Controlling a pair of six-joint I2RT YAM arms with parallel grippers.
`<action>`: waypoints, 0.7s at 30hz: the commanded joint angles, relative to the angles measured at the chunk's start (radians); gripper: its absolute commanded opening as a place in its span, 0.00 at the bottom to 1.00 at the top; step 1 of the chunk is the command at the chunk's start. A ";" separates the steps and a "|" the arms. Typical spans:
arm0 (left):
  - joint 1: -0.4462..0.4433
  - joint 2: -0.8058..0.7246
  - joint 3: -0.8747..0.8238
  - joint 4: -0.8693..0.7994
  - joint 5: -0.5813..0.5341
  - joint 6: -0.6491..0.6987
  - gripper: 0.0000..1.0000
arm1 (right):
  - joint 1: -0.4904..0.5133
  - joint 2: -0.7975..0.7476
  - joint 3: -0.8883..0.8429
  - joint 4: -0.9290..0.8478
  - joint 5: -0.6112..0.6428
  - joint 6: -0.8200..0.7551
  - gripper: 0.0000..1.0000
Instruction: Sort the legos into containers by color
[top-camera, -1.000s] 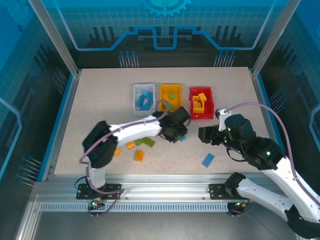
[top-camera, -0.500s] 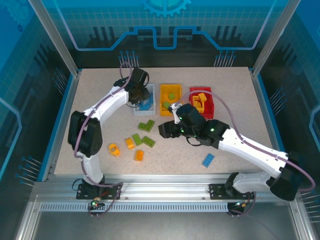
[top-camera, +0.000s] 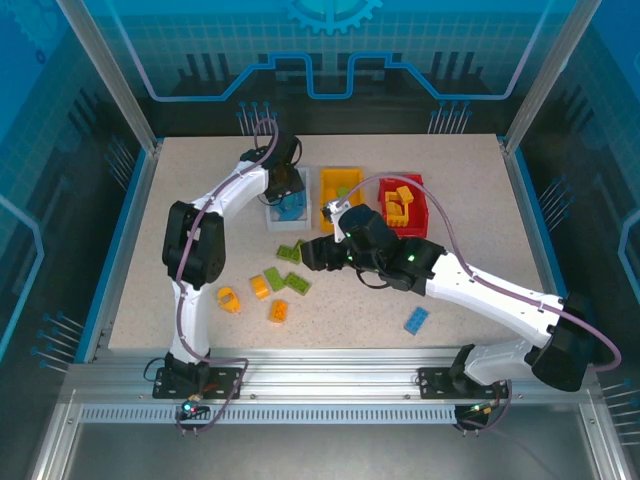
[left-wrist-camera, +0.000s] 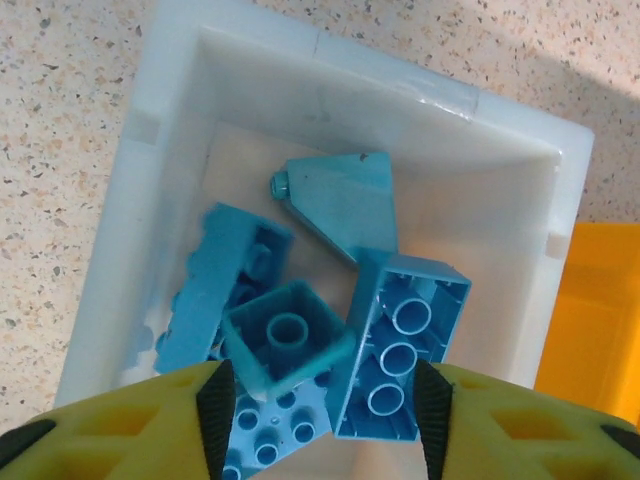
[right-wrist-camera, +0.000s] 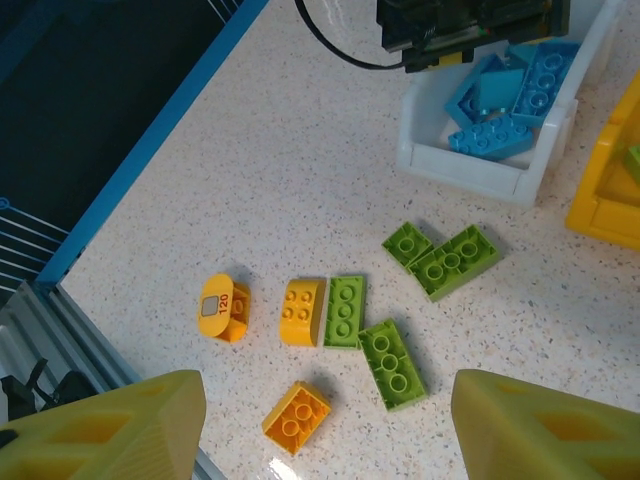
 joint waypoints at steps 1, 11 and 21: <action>0.000 -0.105 0.019 -0.037 0.019 0.009 0.58 | 0.009 -0.014 -0.008 -0.027 -0.002 -0.009 0.68; -0.005 -0.564 -0.233 -0.151 0.030 0.007 0.63 | 0.108 0.164 0.075 -0.166 -0.018 0.040 0.68; -0.005 -1.197 -0.675 -0.351 0.255 0.062 0.65 | 0.158 0.512 0.251 -0.224 -0.169 0.399 0.76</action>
